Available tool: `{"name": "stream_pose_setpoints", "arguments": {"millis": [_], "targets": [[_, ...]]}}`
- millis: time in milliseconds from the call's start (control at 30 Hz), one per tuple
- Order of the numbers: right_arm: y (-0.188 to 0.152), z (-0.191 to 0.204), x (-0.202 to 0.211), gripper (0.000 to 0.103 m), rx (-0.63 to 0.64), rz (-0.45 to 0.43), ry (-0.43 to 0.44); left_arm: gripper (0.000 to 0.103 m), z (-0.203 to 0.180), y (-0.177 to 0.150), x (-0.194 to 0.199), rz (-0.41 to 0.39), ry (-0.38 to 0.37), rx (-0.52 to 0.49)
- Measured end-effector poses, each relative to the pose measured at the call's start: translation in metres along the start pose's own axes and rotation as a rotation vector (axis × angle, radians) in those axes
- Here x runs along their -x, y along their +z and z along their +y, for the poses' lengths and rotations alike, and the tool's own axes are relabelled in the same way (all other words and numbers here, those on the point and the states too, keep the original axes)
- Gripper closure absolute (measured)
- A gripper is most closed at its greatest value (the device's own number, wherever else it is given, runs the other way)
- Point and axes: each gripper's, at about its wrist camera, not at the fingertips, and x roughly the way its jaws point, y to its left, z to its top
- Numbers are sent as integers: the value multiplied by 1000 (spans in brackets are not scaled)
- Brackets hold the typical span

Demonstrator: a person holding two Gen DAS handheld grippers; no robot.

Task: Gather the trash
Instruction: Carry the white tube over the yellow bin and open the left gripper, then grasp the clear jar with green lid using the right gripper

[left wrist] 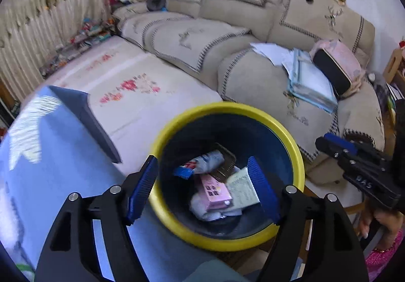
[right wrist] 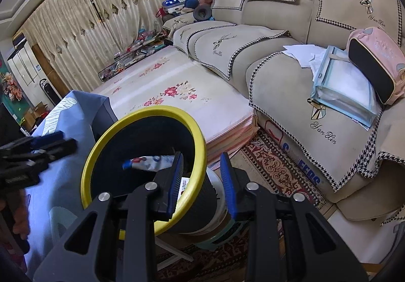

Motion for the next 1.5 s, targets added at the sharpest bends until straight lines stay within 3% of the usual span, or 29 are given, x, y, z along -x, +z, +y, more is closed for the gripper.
{"name": "stream_pose_setpoints", "arguments": {"millis": [267,533,1067,1200,1500], "targets": [[-2,26,-1,74,46,12,32,14,40,-30,107,-209,69,97],[-5,91,1,73,165,25,114,5,96,-96,212,-362,264,213],[-41,271,9,65,503,100,314,5,215,-263,339,-421,625,518],[-57,319,13,54,583,127,380,5,233,-297,357,-422,694,574],[-91,406,22,35,729,150,517,5,254,-344,371,-428,707,674]]}}
